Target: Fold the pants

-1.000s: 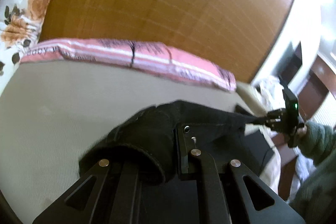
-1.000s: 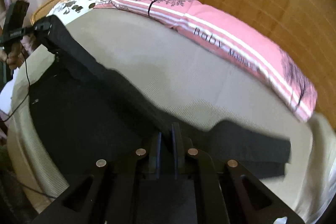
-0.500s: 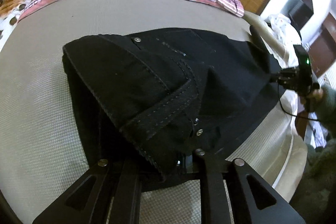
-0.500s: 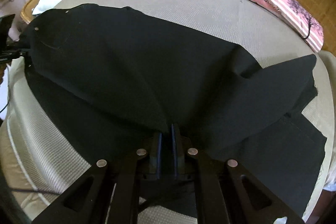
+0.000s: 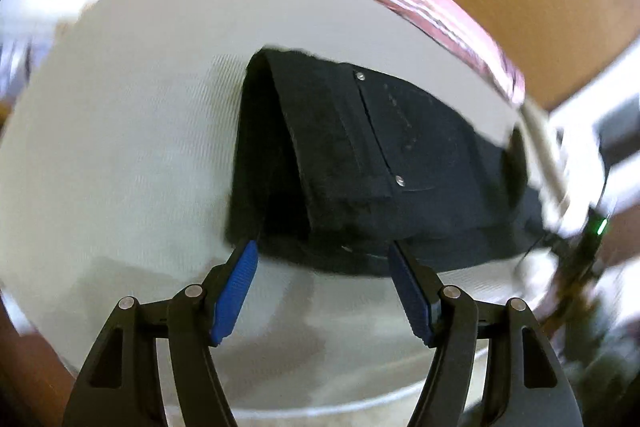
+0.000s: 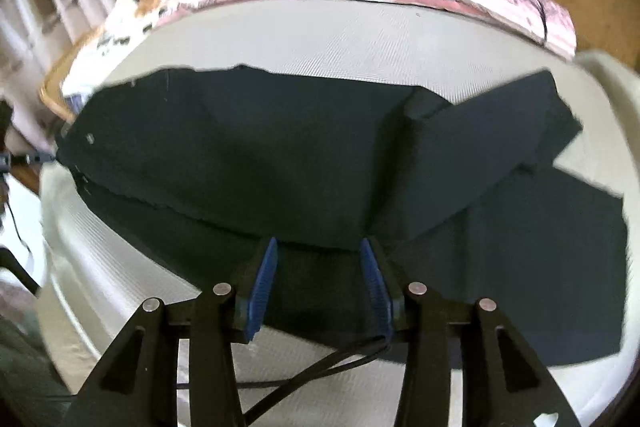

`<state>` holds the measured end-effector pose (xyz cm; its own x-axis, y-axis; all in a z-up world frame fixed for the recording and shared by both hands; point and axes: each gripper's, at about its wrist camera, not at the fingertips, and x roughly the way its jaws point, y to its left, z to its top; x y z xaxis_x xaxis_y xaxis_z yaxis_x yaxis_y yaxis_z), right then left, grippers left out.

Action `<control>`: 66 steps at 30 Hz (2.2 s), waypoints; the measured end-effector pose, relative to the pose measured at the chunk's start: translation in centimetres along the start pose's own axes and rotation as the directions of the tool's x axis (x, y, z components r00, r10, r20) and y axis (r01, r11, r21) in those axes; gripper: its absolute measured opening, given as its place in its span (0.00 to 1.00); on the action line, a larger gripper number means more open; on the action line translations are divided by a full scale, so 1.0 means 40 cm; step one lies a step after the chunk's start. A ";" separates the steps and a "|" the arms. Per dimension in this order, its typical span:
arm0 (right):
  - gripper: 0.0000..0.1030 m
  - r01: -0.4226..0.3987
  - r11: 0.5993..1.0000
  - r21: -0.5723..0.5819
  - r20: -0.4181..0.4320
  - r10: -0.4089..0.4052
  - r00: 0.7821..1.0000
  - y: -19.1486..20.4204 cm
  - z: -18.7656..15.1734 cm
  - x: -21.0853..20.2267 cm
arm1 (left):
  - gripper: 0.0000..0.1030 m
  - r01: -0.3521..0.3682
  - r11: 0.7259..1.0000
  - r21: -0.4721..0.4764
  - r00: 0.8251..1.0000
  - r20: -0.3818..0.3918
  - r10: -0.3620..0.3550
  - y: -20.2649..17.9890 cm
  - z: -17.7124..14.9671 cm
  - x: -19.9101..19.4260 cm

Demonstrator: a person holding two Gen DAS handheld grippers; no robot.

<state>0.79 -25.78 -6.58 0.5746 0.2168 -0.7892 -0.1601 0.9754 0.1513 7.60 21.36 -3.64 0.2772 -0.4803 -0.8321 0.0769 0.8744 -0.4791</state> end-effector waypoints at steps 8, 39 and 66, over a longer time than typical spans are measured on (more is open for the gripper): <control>0.42 -0.110 0.966 0.234 0.022 0.108 0.994 -0.073 -0.005 0.029 | 0.66 0.186 0.919 -0.348 0.982 0.072 -0.172 0.014 -0.032 0.068; 0.07 -0.207 0.806 0.555 0.155 0.145 0.977 -0.222 0.000 -0.002 | 0.21 0.014 0.965 -0.263 0.986 0.164 0.030 -0.001 0.132 0.063; 0.48 -0.134 0.828 0.545 0.149 0.061 0.987 -0.397 -0.022 -0.088 | 0.37 -0.360 0.928 0.093 0.926 0.154 0.344 -0.116 0.045 0.019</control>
<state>0.60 -42.09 -6.75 0.6772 0.2795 -0.6807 0.2278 0.8000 0.5551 9.17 17.07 -1.56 0.4303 -0.1336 -0.8927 0.0609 0.9910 -0.1190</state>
